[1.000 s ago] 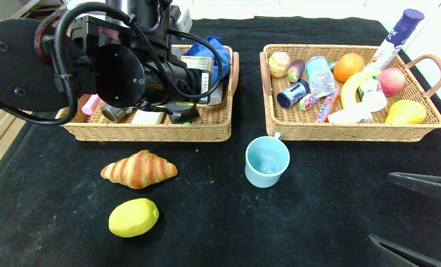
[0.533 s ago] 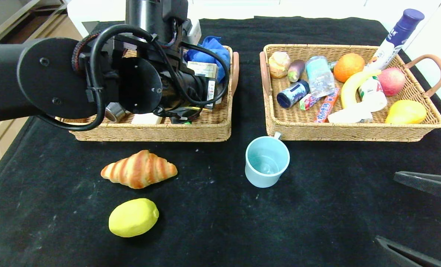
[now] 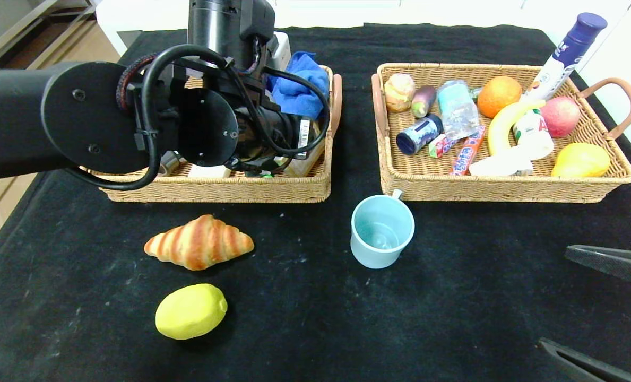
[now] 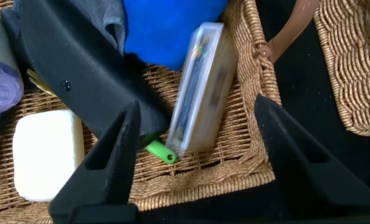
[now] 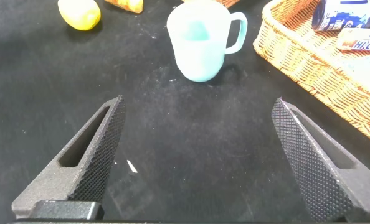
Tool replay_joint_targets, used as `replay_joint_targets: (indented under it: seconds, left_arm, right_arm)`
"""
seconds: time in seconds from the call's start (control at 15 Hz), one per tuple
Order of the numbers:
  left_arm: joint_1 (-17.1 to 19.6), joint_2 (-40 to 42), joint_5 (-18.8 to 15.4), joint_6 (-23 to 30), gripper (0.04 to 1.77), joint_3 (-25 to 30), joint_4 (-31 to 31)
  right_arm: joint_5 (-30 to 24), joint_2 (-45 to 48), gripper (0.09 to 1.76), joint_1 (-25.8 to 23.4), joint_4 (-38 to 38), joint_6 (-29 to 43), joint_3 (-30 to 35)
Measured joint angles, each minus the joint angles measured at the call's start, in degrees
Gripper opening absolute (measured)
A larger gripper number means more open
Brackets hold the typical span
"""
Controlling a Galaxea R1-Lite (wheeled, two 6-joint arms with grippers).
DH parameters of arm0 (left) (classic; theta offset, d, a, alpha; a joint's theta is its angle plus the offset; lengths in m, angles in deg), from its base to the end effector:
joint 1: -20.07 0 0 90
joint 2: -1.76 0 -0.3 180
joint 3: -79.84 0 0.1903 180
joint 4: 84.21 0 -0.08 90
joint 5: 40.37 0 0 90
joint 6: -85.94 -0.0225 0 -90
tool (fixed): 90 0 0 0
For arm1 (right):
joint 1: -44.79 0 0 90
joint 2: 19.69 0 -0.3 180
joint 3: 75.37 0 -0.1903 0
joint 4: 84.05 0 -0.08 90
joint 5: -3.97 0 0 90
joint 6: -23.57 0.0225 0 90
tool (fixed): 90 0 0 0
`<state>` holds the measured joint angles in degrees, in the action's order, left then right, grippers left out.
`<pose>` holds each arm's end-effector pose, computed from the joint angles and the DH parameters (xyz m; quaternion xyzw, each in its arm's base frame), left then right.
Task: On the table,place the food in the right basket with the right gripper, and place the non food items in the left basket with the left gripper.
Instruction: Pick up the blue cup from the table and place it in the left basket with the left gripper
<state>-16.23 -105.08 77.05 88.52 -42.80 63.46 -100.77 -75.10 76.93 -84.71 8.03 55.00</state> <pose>0.3010 -0.2082 0.3105 0.0536 0.1238 -0.0738 0.9881 0.0989 0.0689 0.2187 -0.1306 -0.0100 0.3997 0.9072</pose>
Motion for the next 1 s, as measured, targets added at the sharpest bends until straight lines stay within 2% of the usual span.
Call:
replay_joint_targets:
  seconds: [0.53, 0.8, 1.0]
  left_arm:
    - [-0.7, 1.8, 1.3, 0.2, 1.58, 2.1, -1.0]
    - [-4.9, 5.9, 1.3, 0.2, 1.63, 7.5, -1.4]
    - [-9.1, 8.3, 1.2, 0.4, 1.66, 9.1, -5.5]
  right_arm:
    - [0.0, 0.9, 1.71, 0.0, 0.1, -3.4, 0.7]
    - [0.0, 1.4, 1.71, 0.0, 0.2, -3.5, 0.6]
    - [0.0, 1.4, 1.71, 0.0, 0.2, -3.6, 0.7]
